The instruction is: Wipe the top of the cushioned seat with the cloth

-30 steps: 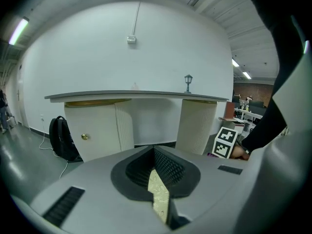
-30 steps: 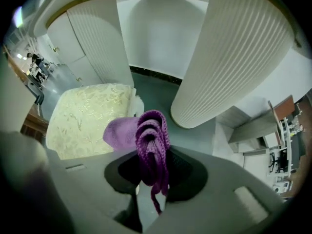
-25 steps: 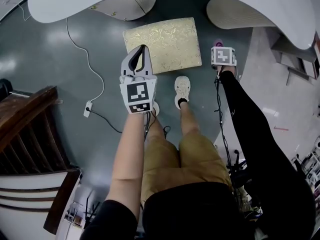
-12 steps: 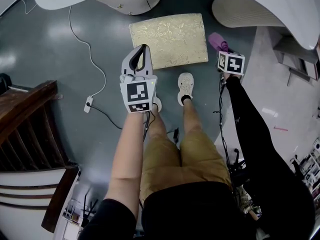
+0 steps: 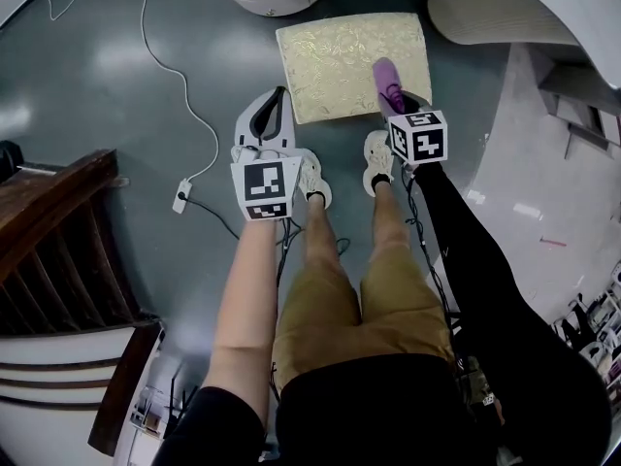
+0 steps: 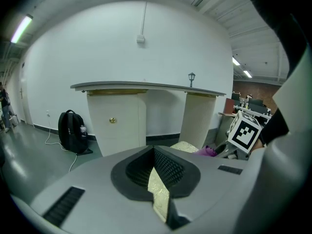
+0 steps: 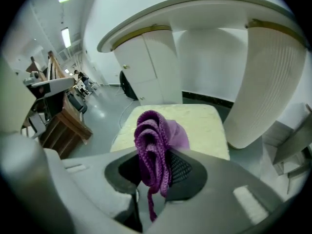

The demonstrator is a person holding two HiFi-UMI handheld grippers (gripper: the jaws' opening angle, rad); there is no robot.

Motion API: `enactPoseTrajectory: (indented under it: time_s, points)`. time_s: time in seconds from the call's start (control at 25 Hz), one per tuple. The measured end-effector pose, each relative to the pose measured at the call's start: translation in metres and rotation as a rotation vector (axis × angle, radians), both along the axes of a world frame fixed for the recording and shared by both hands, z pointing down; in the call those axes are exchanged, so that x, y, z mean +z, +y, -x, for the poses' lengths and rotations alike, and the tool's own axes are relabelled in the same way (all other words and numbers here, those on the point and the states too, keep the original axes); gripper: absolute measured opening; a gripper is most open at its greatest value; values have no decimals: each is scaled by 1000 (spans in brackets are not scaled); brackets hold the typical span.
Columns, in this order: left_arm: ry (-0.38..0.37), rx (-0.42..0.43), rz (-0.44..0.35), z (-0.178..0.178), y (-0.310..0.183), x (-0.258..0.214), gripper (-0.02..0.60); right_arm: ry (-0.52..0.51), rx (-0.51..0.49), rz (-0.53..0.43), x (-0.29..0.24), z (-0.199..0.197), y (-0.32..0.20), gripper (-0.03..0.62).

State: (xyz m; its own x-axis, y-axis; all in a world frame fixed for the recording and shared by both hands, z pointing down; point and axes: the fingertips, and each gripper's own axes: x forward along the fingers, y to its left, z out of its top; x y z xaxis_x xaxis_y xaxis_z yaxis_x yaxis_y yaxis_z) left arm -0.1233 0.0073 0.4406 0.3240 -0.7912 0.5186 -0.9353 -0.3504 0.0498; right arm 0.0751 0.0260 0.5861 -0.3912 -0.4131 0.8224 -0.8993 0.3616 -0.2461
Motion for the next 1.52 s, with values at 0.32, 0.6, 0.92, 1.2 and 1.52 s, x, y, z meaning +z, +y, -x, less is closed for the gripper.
enactPoseTrajectory:
  time_s: [0.32,0.6,0.92,1.2,1.52]
  points:
    - [-13,10,3,46,28,10,8,-261,-216,33,-10,177,46,89]
    - [-14,12,27,65,45,23,8,-58,-152,153,45,173,47,89]
    - [-7,24,23,41,35,22,8,51,-44,129,48,80,14,89]
    - [-16,26,19,-21,22,17,8,137,46,143,43,-47,-3,89]
    - [-23,15,6,-78,7,7,8,240,81,138,43,-168,-17,89]
